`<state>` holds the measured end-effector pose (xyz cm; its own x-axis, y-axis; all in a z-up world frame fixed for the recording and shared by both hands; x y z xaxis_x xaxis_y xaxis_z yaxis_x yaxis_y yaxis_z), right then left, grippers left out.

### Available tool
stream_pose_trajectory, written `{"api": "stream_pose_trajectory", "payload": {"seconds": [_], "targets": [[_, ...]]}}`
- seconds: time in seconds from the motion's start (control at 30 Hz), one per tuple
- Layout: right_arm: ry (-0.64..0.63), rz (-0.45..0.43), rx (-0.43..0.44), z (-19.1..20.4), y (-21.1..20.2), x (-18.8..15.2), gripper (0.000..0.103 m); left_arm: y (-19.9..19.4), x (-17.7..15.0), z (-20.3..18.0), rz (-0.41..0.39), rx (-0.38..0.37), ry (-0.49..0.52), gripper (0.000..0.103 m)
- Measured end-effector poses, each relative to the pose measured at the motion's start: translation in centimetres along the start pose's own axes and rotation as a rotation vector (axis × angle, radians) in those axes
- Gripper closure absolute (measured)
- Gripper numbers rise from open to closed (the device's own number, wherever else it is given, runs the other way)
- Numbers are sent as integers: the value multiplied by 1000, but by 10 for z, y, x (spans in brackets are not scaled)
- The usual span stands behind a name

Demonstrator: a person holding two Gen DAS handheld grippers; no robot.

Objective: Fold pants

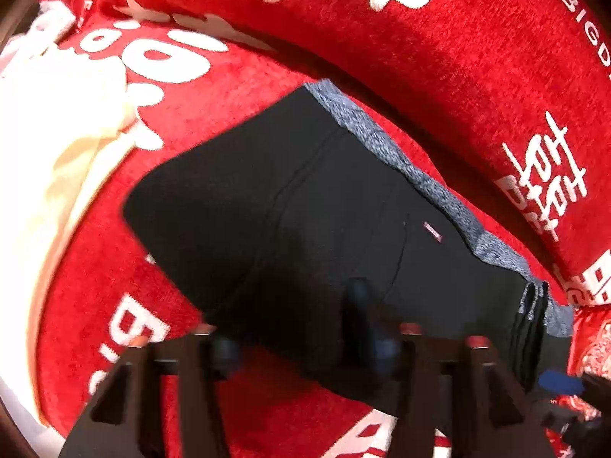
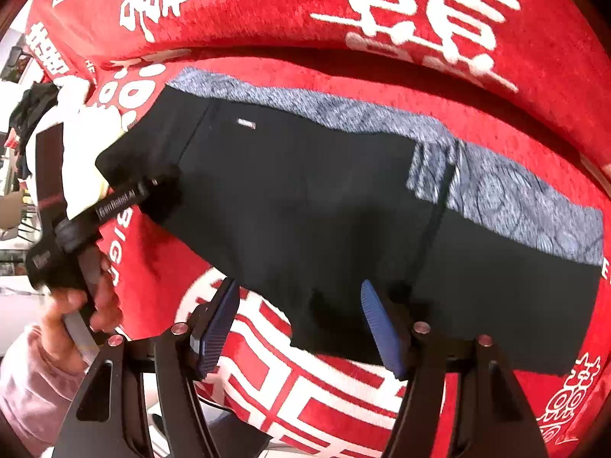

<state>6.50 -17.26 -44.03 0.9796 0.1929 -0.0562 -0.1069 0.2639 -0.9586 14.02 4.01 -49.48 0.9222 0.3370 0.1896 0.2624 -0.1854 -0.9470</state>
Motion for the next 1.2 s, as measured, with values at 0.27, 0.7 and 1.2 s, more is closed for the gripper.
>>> {"api": "stream_pose_trajectory", "payload": {"seconds": [0.27,0.7,1.2], "targets": [[-51,-18,39,17,-14,49,33,2,12,10,-31,-102,-139,28],[-137,76,113,70,-11,94,28,-15,-17,-51,-251,387,518,61],[-379,405,107,209,60,148,23,-17,-25,-58,-267,452,584,61]]}}
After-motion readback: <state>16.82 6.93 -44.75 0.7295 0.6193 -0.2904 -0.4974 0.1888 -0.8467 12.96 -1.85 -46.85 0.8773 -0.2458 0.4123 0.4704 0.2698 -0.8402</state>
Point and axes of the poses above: each gripper's, at about its wrist camera, not at the fingertips, and y roughly the way its jaws point, z to its left, x to its top, the point moved 9 cm from there along y, roughly the way its jaws point, and after that the axes turned 5 degrees about z, right-handed, at the moved point
